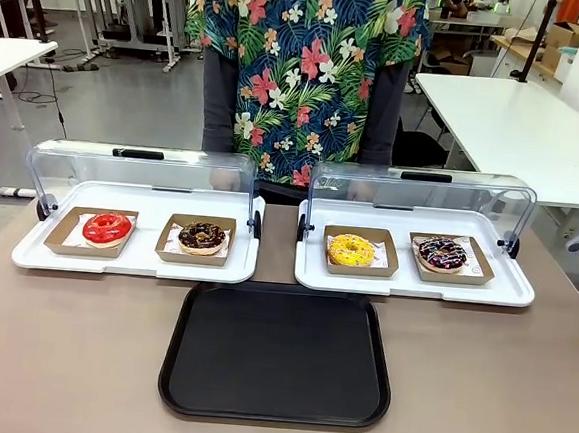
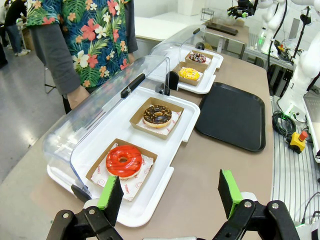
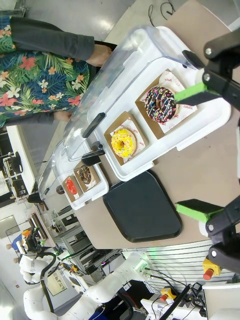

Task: Move the fourth donut from the left to the tray.
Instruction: Pick up the Paper togo box containing the Donut indicated by the person and place it on the Handle tray.

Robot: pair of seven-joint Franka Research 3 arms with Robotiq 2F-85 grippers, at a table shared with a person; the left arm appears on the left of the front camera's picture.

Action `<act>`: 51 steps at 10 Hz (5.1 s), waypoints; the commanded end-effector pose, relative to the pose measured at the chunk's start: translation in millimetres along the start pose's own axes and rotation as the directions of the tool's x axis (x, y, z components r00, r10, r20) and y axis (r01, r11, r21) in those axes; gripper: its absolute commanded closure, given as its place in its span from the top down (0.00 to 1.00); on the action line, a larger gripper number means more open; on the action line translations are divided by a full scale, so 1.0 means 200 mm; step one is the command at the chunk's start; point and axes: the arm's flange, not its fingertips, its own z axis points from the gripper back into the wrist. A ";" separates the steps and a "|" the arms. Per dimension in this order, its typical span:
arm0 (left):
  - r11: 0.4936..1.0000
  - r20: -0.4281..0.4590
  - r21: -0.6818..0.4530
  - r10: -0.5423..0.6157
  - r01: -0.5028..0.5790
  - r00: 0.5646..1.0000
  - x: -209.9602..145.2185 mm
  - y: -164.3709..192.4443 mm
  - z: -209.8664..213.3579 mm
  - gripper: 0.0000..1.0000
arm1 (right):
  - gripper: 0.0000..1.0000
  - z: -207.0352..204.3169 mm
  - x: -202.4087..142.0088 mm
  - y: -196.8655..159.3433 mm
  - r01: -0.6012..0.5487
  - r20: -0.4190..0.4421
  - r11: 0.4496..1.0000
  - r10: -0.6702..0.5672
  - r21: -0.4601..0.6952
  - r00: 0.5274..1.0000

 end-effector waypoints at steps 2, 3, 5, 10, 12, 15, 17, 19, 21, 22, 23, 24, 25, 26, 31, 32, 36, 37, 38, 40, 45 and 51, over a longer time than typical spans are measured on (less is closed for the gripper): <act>1.000 0.008 -0.009 0.006 -0.006 1.000 0.01 -0.01 0.01 1.00 | 1.00 -0.01 0.01 0.00 -0.014 0.025 1.000 0.014 0.002 1.000; 1.000 0.008 -0.009 0.006 -0.006 1.000 0.01 -0.01 0.01 1.00 | 1.00 -0.01 0.01 0.00 -0.014 0.025 1.000 0.014 0.002 1.000; 1.000 0.008 -0.009 0.006 -0.006 1.000 0.01 -0.01 0.01 1.00 | 1.00 -0.01 0.01 0.00 -0.014 0.025 1.000 0.014 0.002 1.000; 1.000 0.008 -0.009 0.006 -0.006 1.000 0.01 -0.01 0.01 1.00 | 1.00 -0.01 0.01 0.00 -0.014 0.025 1.000 0.014 0.002 1.000; 1.000 0.008 -0.009 0.006 -0.006 1.000 0.01 -0.01 0.01 1.00 | 1.00 -0.01 0.01 0.00 -0.014 0.025 1.000 0.014 0.002 1.000; 1.000 0.008 -0.009 0.006 -0.006 1.000 0.01 -0.01 0.01 1.00 | 1.00 -0.01 0.01 0.00 -0.014 0.025 1.000 0.014 0.002 1.000; 1.000 0.008 -0.009 0.006 -0.006 1.000 0.01 -0.01 0.01 1.00 | 1.00 -0.01 0.01 0.00 -0.014 0.025 1.000 0.014 0.002 1.000; 1.000 0.008 -0.009 0.006 -0.006 1.000 0.01 -0.01 0.01 1.00 | 1.00 -0.01 0.01 0.00 -0.014 0.025 1.000 0.014 0.002 1.000; 1.000 0.008 -0.009 0.006 -0.006 1.000 0.01 -0.01 0.01 1.00 | 1.00 -0.01 0.01 0.00 -0.014 0.025 1.000 0.014 0.002 1.000; 1.000 0.008 -0.009 0.006 -0.006 1.000 0.01 -0.01 0.01 1.00 | 1.00 -0.01 0.01 0.00 -0.014 0.025 1.000 0.014 0.002 1.000; 1.000 0.008 -0.009 0.006 -0.006 1.000 0.01 -0.01 0.01 1.00 | 1.00 -0.01 0.01 0.00 -0.014 0.025 1.000 0.014 0.002 1.000; 1.000 0.008 -0.009 0.006 -0.006 1.000 0.01 -0.01 0.01 1.00 | 1.00 -0.01 0.01 0.00 -0.014 0.025 1.000 0.014 0.002 1.000; 1.000 0.008 -0.009 0.006 -0.006 1.000 0.01 -0.01 0.01 1.00 | 1.00 -0.01 0.01 0.00 -0.014 0.025 1.000 0.014 0.002 1.000; 1.000 0.008 -0.009 0.006 -0.006 1.000 0.01 -0.01 0.01 1.00 | 1.00 -0.01 0.01 0.00 -0.014 0.025 1.000 0.014 0.002 1.000; 1.000 0.008 -0.009 0.006 -0.006 1.000 0.01 -0.01 0.01 1.00 | 1.00 -0.01 0.01 0.00 -0.014 0.025 1.000 0.014 0.002 1.000; 1.000 0.008 -0.009 0.006 -0.006 1.000 0.01 -0.01 0.01 1.00 | 1.00 -0.01 0.01 0.00 -0.014 0.025 1.000 0.014 0.002 1.000; 1.000 0.008 -0.009 0.006 -0.006 1.000 0.01 -0.01 0.01 1.00 | 1.00 -0.01 0.01 0.00 -0.014 0.025 1.000 0.014 0.002 1.000; 1.000 0.008 -0.009 0.006 -0.006 1.000 0.01 -0.01 0.01 1.00 | 1.00 -0.01 0.01 0.00 -0.014 0.025 1.000 0.014 0.002 1.000; 1.000 0.008 -0.009 0.006 -0.006 1.000 0.01 -0.01 0.01 1.00 | 1.00 -0.01 0.01 0.00 -0.014 0.025 1.000 0.014 0.002 1.000; 1.000 0.008 -0.009 0.006 -0.006 1.000 0.01 -0.01 0.01 1.00 | 1.00 -0.01 0.01 0.00 -0.014 0.025 1.000 0.014 0.002 1.000; 1.000 0.008 -0.009 0.006 -0.006 1.000 0.01 -0.01 0.01 1.00 | 1.00 -0.01 0.01 0.00 -0.014 0.025 1.000 0.014 0.002 1.000; 1.000 0.008 -0.009 0.006 -0.006 1.000 0.01 -0.01 0.01 1.00 | 1.00 -0.01 0.01 0.00 -0.014 0.025 1.000 0.014 0.002 1.000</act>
